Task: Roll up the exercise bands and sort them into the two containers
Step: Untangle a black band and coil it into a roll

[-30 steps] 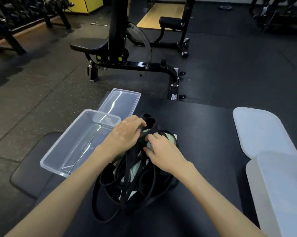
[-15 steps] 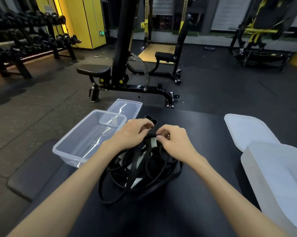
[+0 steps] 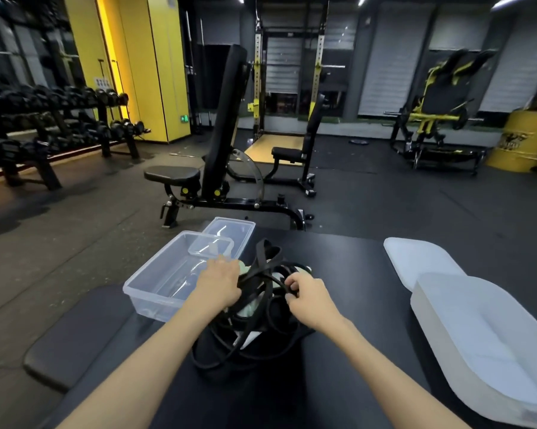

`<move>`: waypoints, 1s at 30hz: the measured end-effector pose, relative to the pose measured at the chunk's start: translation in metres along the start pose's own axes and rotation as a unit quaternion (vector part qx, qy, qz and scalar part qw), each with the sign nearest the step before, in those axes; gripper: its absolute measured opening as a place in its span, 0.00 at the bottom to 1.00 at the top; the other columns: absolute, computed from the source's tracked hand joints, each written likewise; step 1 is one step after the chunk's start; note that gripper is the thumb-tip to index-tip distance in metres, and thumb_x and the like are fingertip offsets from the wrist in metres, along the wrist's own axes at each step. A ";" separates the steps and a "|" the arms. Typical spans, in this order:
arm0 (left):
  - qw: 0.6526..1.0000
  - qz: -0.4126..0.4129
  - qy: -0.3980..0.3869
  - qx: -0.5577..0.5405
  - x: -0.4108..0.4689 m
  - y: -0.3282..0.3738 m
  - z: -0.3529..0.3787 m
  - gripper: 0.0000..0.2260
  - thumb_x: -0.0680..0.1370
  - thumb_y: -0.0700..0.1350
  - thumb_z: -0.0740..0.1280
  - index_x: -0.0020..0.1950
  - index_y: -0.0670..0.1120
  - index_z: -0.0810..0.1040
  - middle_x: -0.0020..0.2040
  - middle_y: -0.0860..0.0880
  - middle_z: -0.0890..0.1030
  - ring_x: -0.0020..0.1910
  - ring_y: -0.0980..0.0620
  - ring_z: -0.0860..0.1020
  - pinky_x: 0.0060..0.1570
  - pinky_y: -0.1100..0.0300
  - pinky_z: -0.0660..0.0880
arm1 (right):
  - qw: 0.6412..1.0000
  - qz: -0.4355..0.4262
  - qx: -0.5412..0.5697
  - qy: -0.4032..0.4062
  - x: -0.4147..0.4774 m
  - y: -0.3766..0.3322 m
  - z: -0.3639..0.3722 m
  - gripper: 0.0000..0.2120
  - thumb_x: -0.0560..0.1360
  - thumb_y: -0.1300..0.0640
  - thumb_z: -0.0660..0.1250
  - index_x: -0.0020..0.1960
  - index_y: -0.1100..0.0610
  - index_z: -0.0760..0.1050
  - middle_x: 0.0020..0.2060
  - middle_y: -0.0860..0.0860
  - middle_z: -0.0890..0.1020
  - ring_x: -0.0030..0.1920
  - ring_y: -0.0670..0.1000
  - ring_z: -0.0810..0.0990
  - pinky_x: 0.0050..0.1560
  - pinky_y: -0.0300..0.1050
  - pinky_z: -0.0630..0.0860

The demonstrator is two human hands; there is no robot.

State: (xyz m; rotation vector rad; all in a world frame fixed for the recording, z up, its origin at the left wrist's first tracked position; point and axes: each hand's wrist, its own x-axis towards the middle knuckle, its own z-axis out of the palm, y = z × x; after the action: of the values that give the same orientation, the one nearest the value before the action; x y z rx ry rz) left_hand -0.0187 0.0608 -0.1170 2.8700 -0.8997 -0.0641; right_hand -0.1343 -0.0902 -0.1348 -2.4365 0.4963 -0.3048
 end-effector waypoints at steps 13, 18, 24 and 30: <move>0.943 -0.130 0.025 -0.306 -0.047 -0.013 -0.011 0.09 0.66 0.45 0.71 0.44 0.49 0.75 0.42 0.49 0.81 0.45 0.49 0.78 0.44 0.58 0.75 | 0.985 -0.087 0.086 -0.120 -0.050 -0.047 0.024 0.09 0.72 0.58 0.66 0.51 0.59 0.79 0.41 0.49 0.81 0.41 0.45 0.76 0.45 0.36 0.73; 0.813 -0.062 0.002 -0.579 -0.046 0.024 -0.052 0.03 0.72 0.38 0.72 0.41 0.45 0.79 0.26 0.50 0.74 0.25 0.54 0.70 0.29 0.67 0.71 | 0.949 -0.073 0.257 -0.169 -0.053 -0.054 0.006 0.02 0.73 0.58 0.69 0.43 0.56 0.77 0.36 0.47 0.79 0.37 0.44 0.75 0.40 0.39 0.72; 0.771 0.075 0.057 -0.630 -0.051 0.050 -0.091 0.14 0.73 0.43 0.73 0.57 0.42 0.80 0.35 0.51 0.81 0.34 0.55 0.77 0.43 0.60 0.75 | 0.950 -0.103 0.291 -0.042 -0.064 -0.061 -0.053 0.05 0.75 0.65 0.66 0.43 0.58 0.77 0.39 0.54 0.84 0.39 0.44 0.82 0.40 0.39 0.76; 0.789 0.150 0.044 -0.594 -0.059 0.075 -0.118 0.09 0.80 0.43 0.64 0.59 0.50 0.76 0.48 0.48 0.82 0.44 0.53 0.77 0.42 0.64 0.72 | 0.937 -0.183 0.289 0.065 -0.057 -0.075 -0.126 0.07 0.74 0.67 0.68 0.43 0.56 0.79 0.36 0.52 0.84 0.39 0.48 0.82 0.43 0.44 0.79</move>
State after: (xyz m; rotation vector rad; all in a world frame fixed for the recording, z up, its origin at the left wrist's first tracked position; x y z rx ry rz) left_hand -0.0998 0.0471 0.0098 1.5255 -0.8296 -0.3248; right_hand -0.2065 -0.0783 0.0045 -1.9185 -0.0133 -0.6703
